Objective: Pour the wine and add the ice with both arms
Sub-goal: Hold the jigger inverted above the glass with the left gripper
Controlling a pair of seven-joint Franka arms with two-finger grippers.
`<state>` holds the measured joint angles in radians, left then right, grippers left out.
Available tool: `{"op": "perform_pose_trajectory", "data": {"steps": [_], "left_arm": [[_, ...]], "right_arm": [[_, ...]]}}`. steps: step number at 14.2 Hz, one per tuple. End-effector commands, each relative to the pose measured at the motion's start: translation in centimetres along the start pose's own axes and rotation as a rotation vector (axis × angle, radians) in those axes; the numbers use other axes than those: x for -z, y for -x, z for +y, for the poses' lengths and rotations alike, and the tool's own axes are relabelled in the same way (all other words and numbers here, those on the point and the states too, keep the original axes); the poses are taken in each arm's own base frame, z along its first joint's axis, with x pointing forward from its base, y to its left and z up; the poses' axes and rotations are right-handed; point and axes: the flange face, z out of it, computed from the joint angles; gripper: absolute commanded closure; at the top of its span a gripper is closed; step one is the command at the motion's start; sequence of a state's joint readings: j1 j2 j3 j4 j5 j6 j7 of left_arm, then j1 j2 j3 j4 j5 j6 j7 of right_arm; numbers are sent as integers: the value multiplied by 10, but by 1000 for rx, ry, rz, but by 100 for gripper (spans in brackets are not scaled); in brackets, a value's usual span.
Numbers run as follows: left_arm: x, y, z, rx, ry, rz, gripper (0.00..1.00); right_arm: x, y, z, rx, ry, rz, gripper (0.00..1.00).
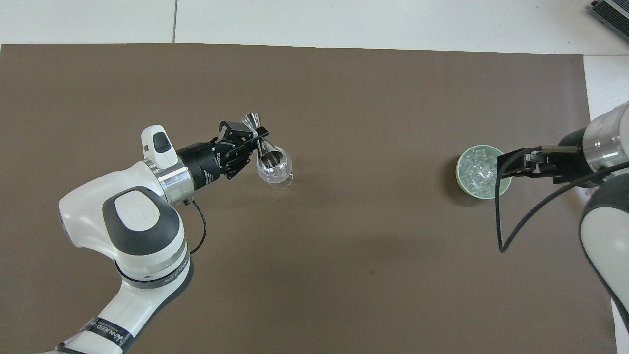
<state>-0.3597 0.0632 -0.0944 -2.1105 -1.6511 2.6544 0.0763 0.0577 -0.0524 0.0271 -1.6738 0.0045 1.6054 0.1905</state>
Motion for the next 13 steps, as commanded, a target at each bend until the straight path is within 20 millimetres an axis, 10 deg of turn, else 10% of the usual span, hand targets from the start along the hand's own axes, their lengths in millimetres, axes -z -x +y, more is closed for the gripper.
{"op": "perform_pose_trajectory", "data": {"steps": [1, 13], "left_arm": [[1, 1, 2, -43, 12, 17, 100], [3, -3, 9, -178, 20, 23, 100]], "right_arm": [[1, 4, 4, 18, -20, -17, 0], [1, 4, 4, 18, -20, -17, 0]]}}
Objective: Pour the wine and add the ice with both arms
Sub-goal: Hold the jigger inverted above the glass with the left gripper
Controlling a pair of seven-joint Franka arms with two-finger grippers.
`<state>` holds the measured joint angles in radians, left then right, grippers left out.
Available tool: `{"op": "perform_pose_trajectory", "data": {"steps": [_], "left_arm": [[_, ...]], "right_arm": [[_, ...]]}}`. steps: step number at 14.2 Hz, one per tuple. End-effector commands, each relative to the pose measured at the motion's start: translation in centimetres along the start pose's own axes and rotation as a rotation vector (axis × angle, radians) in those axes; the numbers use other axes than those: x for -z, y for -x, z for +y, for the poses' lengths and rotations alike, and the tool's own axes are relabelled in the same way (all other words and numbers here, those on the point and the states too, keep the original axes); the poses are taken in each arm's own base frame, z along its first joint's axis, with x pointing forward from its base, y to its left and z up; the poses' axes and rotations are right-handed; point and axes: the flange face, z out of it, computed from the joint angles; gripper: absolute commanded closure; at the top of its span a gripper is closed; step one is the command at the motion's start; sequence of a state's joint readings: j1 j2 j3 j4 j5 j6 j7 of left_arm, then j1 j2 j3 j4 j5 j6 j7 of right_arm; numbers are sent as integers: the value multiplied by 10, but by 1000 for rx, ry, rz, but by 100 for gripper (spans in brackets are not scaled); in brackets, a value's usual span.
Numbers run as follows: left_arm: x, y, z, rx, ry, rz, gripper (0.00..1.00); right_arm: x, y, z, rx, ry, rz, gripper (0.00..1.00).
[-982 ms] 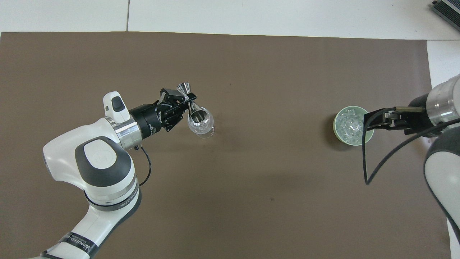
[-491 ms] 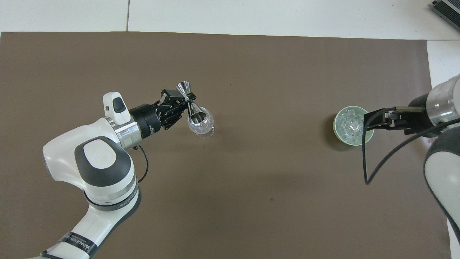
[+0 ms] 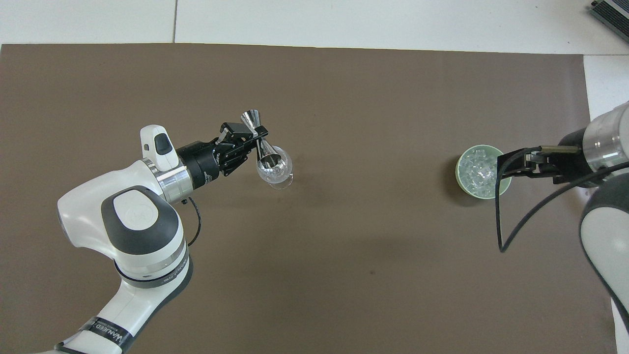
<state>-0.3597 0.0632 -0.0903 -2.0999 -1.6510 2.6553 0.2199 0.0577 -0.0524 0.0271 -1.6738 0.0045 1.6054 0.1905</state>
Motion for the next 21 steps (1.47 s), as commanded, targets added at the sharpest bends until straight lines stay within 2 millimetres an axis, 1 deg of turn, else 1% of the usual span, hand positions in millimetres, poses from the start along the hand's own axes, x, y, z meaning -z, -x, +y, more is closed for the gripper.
{"op": "perform_pose_trajectory", "data": {"steps": [1, 4, 10, 12, 14, 19, 21], "left_arm": [[2, -3, 5, -56, 11, 21, 100], [3, -5, 6, -99, 14, 23, 100], [-1, -5, 8, -120, 15, 24, 100], [-1, -6, 14, -132, 24, 27, 100], [-1, -8, 14, -147, 25, 27, 100], [-3, -8, 13, -205, 10, 20, 100], [-5, -5, 16, -209, 14, 18, 100]], "right_arm": [[1, 4, 4, 18, -20, -17, 0], [1, 4, 4, 18, -20, -17, 0], [1, 4, 4, 18, -20, -17, 0], [1, 4, 4, 19, -20, -17, 0], [1, 4, 4, 18, -20, -17, 0], [1, 4, 4, 18, -20, -17, 0], [1, 4, 4, 18, -20, -17, 0]]}}
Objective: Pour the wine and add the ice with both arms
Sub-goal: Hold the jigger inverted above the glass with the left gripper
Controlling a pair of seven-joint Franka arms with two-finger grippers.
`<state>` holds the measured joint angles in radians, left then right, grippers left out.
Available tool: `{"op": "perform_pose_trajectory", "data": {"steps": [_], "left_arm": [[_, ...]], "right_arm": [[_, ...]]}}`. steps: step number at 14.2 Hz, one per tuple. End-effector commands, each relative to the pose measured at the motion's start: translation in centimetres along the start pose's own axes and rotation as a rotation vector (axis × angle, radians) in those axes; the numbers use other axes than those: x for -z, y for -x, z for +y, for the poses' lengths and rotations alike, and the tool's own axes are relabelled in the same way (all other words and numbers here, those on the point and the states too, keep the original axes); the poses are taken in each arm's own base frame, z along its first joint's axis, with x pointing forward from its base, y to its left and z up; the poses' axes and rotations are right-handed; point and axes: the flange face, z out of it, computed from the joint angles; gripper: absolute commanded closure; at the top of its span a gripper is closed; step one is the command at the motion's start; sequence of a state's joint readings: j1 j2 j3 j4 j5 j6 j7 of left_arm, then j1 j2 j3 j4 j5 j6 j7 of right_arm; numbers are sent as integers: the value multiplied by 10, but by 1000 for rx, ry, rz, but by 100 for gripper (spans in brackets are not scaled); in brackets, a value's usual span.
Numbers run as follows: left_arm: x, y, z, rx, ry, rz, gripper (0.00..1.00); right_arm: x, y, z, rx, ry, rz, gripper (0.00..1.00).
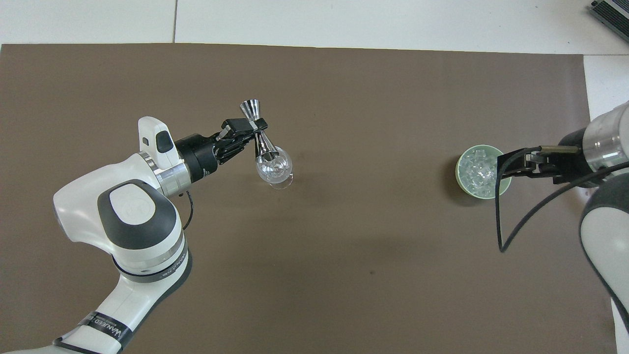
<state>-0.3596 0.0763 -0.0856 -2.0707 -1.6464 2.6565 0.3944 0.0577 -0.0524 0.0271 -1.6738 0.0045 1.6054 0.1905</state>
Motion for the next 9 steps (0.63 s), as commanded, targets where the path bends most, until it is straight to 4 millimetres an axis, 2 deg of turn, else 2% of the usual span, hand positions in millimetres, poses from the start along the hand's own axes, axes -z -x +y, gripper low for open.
{"op": "perform_pose_trajectory", "data": {"steps": [1, 9], "left_arm": [[-4, -1, 7, -25, 1, 10, 100], [-1, -5, 10, 8, 13, 18, 100]], "right_arm": [[1, 4, 4, 18, -20, -17, 0], [1, 4, 4, 18, -20, -17, 0]]}}
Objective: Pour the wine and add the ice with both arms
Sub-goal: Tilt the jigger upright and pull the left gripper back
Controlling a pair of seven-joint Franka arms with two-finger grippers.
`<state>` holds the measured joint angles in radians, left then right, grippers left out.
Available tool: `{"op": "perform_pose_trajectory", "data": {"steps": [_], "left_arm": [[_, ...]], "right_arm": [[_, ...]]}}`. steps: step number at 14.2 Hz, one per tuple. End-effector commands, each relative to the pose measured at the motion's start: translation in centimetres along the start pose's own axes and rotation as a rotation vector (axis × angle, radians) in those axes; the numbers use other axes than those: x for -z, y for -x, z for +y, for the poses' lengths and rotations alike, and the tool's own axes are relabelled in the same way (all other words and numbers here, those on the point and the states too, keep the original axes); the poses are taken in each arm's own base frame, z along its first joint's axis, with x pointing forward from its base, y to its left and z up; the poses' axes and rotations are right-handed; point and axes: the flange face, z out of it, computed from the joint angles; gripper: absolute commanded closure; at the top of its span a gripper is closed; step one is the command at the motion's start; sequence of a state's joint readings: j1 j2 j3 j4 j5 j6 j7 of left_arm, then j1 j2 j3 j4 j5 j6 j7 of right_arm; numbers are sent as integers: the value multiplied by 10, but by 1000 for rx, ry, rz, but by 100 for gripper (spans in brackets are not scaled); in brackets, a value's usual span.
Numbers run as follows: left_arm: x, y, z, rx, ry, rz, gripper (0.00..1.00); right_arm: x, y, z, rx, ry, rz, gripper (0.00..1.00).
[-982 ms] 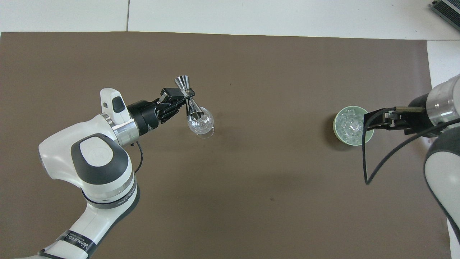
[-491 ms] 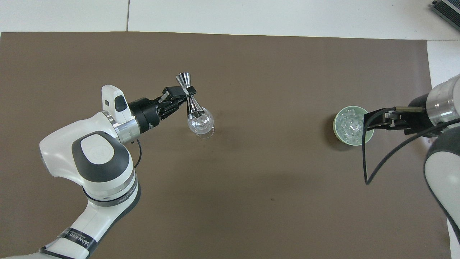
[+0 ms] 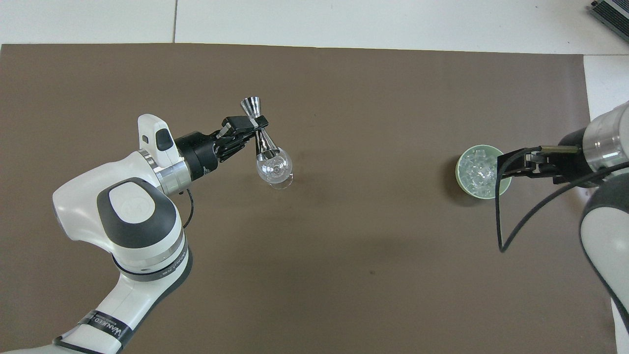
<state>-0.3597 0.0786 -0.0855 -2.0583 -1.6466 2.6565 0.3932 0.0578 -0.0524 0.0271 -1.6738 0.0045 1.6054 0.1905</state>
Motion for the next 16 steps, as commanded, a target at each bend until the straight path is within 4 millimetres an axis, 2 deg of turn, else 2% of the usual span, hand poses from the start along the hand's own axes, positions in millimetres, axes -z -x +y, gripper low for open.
{"op": "perform_pose_trajectory", "data": {"steps": [1, 10, 16], "left_arm": [[0, -5, 6, 37, 7, 17, 100], [10, -13, 5, 266, 14, 16, 100], [13, -12, 4, 547, 17, 15, 100]], "right_arm": [[1, 4, 4, 19, -20, -17, 0], [1, 4, 4, 18, -20, -17, 0], [1, 4, 4, 18, -20, -17, 0]]}}
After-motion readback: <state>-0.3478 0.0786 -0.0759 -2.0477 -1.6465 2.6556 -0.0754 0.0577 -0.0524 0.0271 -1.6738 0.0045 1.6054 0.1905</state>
